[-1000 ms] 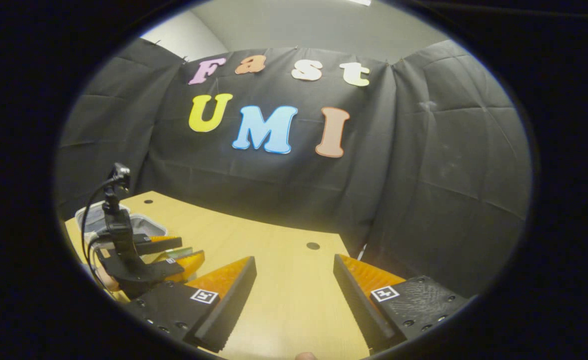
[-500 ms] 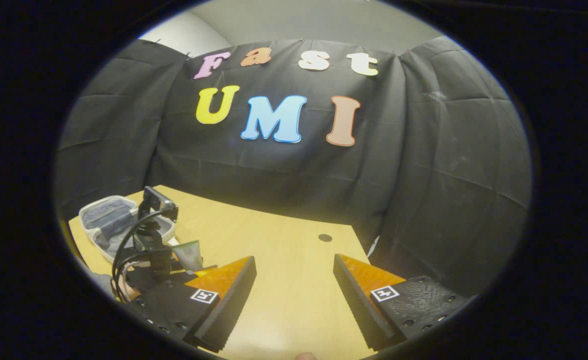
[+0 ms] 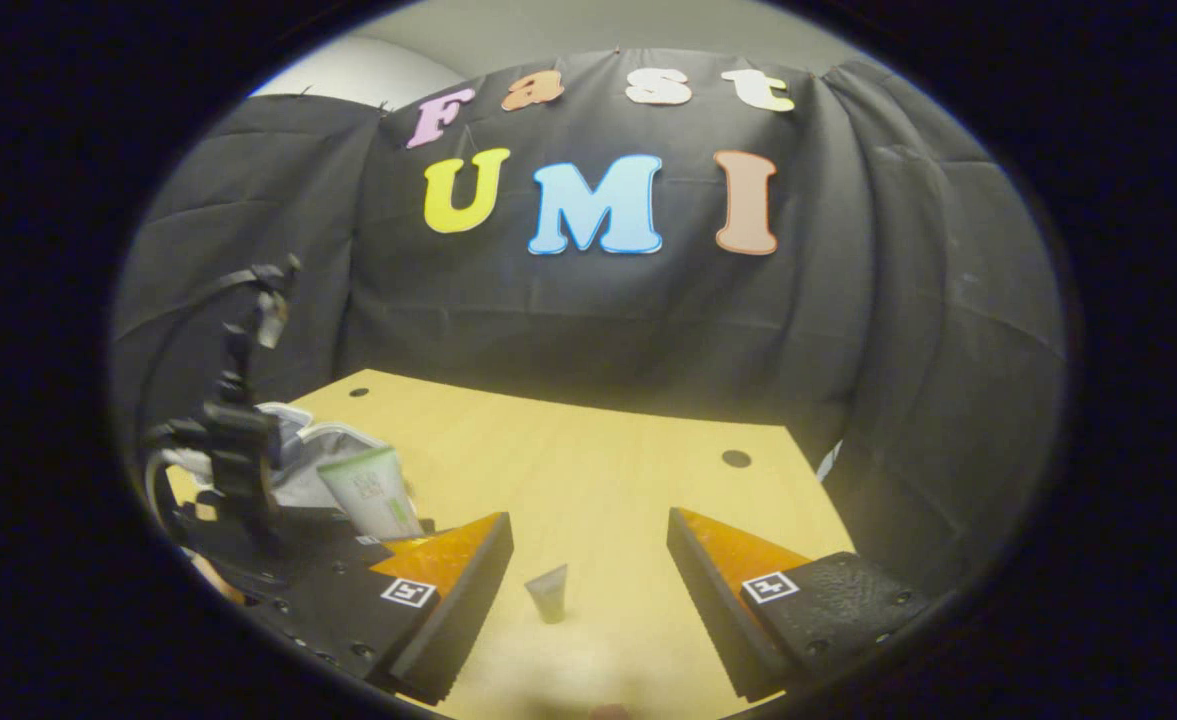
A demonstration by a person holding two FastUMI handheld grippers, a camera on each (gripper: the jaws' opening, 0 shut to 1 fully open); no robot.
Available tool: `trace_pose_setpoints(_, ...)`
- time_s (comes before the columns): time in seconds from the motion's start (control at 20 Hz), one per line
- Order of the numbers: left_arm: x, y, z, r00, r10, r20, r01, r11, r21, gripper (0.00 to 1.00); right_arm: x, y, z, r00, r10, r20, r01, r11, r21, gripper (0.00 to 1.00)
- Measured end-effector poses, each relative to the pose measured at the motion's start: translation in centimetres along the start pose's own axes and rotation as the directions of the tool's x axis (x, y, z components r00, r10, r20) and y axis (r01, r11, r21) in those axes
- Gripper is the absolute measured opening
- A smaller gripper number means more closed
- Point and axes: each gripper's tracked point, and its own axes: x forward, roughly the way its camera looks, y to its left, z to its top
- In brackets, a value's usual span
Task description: First open the suitcase, pack the skin care products into it, and then close the suitcase.
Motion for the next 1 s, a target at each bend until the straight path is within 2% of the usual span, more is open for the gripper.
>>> trace_pose_setpoints(0.05, -1.7, 1.1, 1.6, 1.0, 0.012, 0.002, -0.012, 1.0, -0.018, 0.43, 1.1, 0.6, -0.7, 1.0, 0.009, -0.021, -0.009, 1.0, 0.016, 0.95)
trace_pose_setpoints(0.25, -6.7, 7.4, 5.7, 0.995, 0.101, 0.011, -0.101, 0.994, -0.033, 0.41, 5.0, 2.4, -6.1, 0.984, 0.019, -0.175, -0.01, 0.998, 0.054, 0.95)
trace_pose_setpoints(0.4, -8.3, 13.5, 4.6, 0.981, 0.184, -0.064, -0.188, 0.98, -0.062, 0.41, 6.7, 2.5, -10.4, 0.959, -0.017, -0.284, 0.032, 0.998, 0.048, 0.95)
trace_pose_setpoints(0.45, -8.6, 15.2, 3.8, 0.976, 0.197, -0.094, -0.204, 0.976, -0.08, 0.43, 7.0, 2.3, -11.2, 0.953, -0.033, -0.303, 0.052, 0.997, 0.055, 0.93)
trace_pose_setpoints(0.5, -8.7, 17.0, 3.1, 0.969, 0.211, -0.129, -0.224, 0.97, -0.095, 0.4, 7.5, 2.1, -11.8, 0.946, -0.05, -0.319, 0.073, 0.995, 0.063, 0.89)
trace_pose_setpoints(0.55, -8.7, 18.4, 2.3, 0.963, 0.221, -0.156, -0.239, 0.966, -0.104, 0.43, 7.8, 2.0, -12.4, 0.941, -0.064, -0.334, 0.093, 0.993, 0.071, 0.77)
trace_pose_setpoints(0.65, -8.6, 21.2, 0.3, 0.946, 0.237, -0.222, -0.267, 0.957, -0.114, 0.4, 7.9, 1.3, -13.1, 0.928, -0.118, -0.355, 0.156, 0.984, 0.082, 0.52)
trace_pose_setpoints(0.7, -8.4, 22.5, -0.8, 0.933, 0.242, -0.266, -0.28, 0.953, -0.115, 0.43, 8.1, 1.5, -13.3, 0.925, -0.118, -0.362, 0.165, 0.981, 0.104, 0.39)
trace_pose_setpoints(0.75, -8.0, 23.6, -2.3, 0.915, 0.24, -0.324, -0.288, 0.951, -0.11, 0.41, 7.4, 2.6, -13.3, 0.921, -0.087, -0.38, 0.149, 0.979, 0.138, 0.28)
trace_pose_setpoints(0.8, -7.6, 24.6, -3.4, 0.899, 0.245, -0.362, -0.3, 0.948, -0.103, 0.44, 6.9, 3.7, -13.0, 0.919, -0.068, -0.389, 0.142, 0.976, 0.165, 0.24)
trace_pose_setpoints(0.85, -7.3, 25.4, -4.3, 0.883, 0.245, -0.401, -0.305, 0.948, -0.093, 0.41, 6.2, 4.7, -12.4, 0.921, -0.059, -0.386, 0.14, 0.973, 0.183, 0.25)
trace_pose_setpoints(0.95, -6.8, 26.6, -5.9, 0.857, 0.243, -0.454, -0.304, 0.95, -0.065, 0.42, 4.6, 8.1, -10.5, 0.931, -0.021, -0.365, 0.105, 0.971, 0.214, 0.22)
trace_pose_setpoints(1.0, -6.6, 27.1, -6.6, 0.849, 0.237, -0.473, -0.295, 0.954, -0.053, 0.42, 3.9, 10.2, -9.6, 0.934, 0.011, -0.358, 0.077, 0.97, 0.23, 0.26)
